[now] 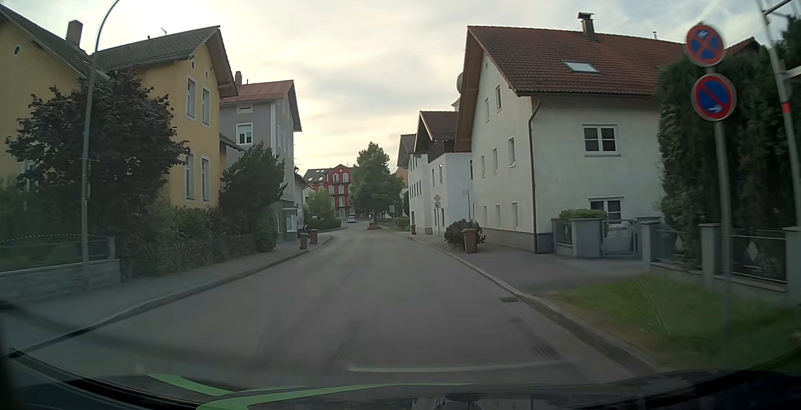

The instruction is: Follow the waypoints while adhering to traffic rules and regulations

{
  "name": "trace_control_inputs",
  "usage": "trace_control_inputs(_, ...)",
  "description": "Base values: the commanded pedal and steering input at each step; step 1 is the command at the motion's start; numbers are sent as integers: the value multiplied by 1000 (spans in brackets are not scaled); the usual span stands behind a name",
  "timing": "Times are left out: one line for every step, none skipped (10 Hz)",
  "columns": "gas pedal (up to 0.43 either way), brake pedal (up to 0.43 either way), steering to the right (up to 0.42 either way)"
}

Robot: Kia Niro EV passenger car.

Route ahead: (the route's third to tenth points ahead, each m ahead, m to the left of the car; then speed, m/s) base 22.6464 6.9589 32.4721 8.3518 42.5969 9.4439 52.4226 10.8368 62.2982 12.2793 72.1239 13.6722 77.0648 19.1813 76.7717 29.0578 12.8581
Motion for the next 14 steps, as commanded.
trace_control_inputs(0,0,-19)
trace_control_inputs(0,0,-20)
trace_control_inputs(0,0,-20)
trace_control_inputs(0,6,-20)
trace_control_inputs(0,24,-20)
trace_control_inputs(0,73,-20)
trace_control_inputs(0,140,-19)
trace_control_inputs(0,183,-18)
trace_control_inputs(0,189,-16)
trace_control_inputs(0,189,-16)
trace_control_inputs(0,189,-16)
trace_control_inputs(0,201,-16)
trace_control_inputs(0,213,-16)
trace_control_inputs(0,213,-16)
